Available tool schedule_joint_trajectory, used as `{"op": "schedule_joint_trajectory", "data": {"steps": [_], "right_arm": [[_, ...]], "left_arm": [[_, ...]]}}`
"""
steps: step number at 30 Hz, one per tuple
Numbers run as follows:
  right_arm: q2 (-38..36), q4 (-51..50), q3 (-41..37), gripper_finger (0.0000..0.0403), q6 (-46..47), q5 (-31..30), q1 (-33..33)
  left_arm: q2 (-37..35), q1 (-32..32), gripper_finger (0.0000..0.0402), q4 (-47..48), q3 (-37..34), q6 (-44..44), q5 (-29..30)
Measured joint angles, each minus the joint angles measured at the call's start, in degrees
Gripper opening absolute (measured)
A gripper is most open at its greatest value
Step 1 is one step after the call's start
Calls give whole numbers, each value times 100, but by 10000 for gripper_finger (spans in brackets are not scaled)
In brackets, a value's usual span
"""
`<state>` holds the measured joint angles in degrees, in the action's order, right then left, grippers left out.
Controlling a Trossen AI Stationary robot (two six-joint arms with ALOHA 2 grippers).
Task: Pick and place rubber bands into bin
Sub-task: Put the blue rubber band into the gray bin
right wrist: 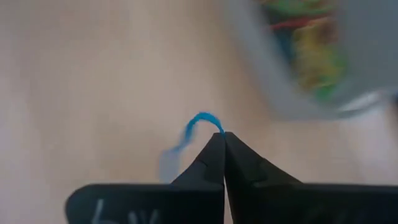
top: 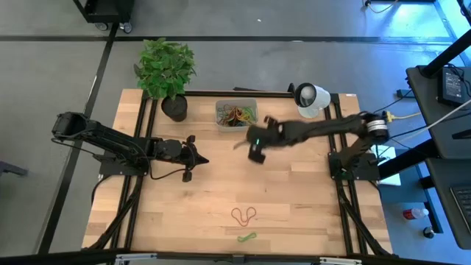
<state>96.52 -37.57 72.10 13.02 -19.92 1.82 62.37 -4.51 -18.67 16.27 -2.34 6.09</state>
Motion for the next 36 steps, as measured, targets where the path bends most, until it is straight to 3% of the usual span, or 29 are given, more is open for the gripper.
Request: {"op": "schedule_joint_trajectory", "data": {"steps": [7, 12, 15, 23, 36], "right_arm": [[-224, 728, 214, 0, -925, 6, 1346], [266, 888, 685, 0, -1368, 113, 2094], [689, 1045, 879, 0, -1465, 471, 2413], [1570, 1060, 1069, 11, -1561, 546, 2584], [1623, 1030, 1077, 102, -1482, 559, 2582]], "left_arm": [[0, 2, 5, -88, 0, 14, 12], [1, -1, 2, -88, 0, 14, 24], [0, 0, 2, -86, 0, 14, 33], [2, 2, 2, -84, 0, 14, 181], [0, 2, 1, -79, 0, 14, 326]]}}
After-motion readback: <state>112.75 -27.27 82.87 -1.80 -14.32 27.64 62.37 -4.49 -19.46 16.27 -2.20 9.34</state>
